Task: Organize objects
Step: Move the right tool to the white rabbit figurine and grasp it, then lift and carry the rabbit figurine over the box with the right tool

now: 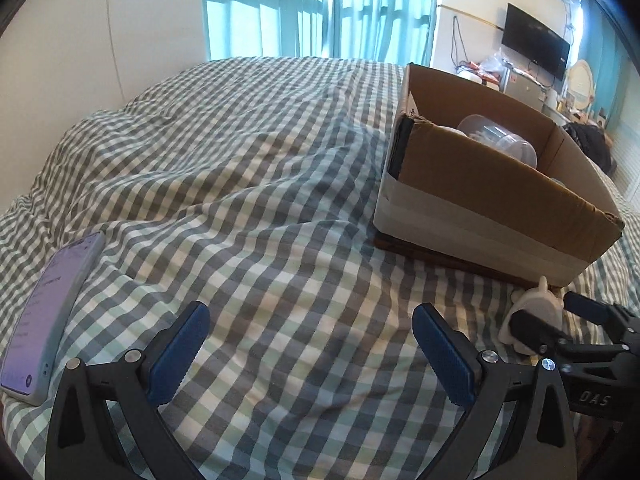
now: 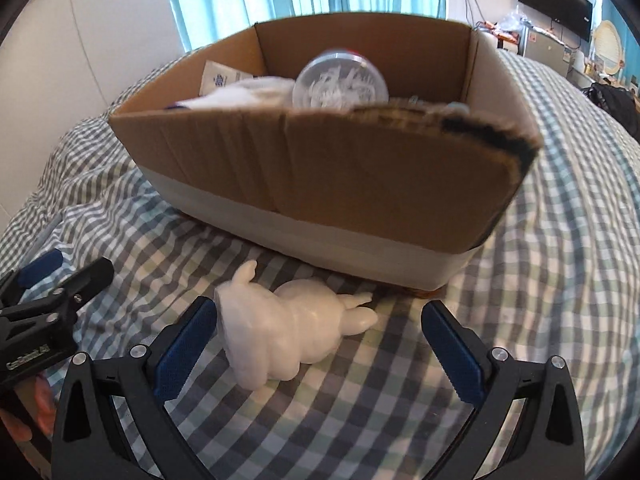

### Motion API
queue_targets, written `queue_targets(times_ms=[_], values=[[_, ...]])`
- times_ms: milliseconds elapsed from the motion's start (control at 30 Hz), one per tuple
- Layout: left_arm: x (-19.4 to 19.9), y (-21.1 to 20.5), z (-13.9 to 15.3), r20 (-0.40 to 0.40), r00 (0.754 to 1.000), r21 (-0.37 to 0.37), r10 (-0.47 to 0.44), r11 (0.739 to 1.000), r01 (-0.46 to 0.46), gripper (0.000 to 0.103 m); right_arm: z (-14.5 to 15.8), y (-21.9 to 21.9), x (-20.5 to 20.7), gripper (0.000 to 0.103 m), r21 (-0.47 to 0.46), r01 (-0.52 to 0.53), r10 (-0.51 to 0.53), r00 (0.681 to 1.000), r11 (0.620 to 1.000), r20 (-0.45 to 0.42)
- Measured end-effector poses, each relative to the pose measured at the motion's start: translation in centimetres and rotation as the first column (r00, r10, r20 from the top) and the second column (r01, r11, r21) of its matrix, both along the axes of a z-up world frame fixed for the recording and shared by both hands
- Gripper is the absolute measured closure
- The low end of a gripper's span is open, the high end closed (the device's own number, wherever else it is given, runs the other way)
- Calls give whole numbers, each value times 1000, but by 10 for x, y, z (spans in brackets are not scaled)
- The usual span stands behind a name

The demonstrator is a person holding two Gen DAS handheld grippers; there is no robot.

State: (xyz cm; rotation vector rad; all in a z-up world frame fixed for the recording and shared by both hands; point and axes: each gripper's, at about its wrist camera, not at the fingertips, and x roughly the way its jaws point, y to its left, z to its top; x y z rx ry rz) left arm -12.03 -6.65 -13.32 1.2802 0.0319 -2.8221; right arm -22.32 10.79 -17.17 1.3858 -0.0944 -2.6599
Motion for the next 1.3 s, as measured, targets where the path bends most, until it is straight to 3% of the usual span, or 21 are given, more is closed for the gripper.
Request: queue_targets(times_ms=[67, 167, 267, 633, 833, 1300], values=[[-1, 2, -1, 6, 1000, -9, -5, 1000, 5, 0, -2, 0, 0, 2, -12, -5, 5, 1000, 1000, 4], [-3, 3, -2, 11, 1000, -27, -6, 1000, 7, 0, -2, -1, 0, 16, -17, -31, 31, 1000, 999, 3], [-2, 6, 0, 2, 1000, -42, -15, 999, 15, 0, -2, -6, 2, 43, -20, -67, 67, 998, 998, 5], [-2, 10, -2, -5, 1000, -97, -4, 995, 3, 0, 6, -1, 16, 42, -4, -72, 72, 997, 997, -22], [7, 22, 8, -35, 999, -122, -30, 992, 26, 0, 28, 8, 34, 42, 15, -61, 62, 996, 998, -58], [49, 49, 39, -69, 995, -27, -76, 997, 75, 0, 71, 30, 103, 42, 58, -19, 26, 992, 998, -121]])
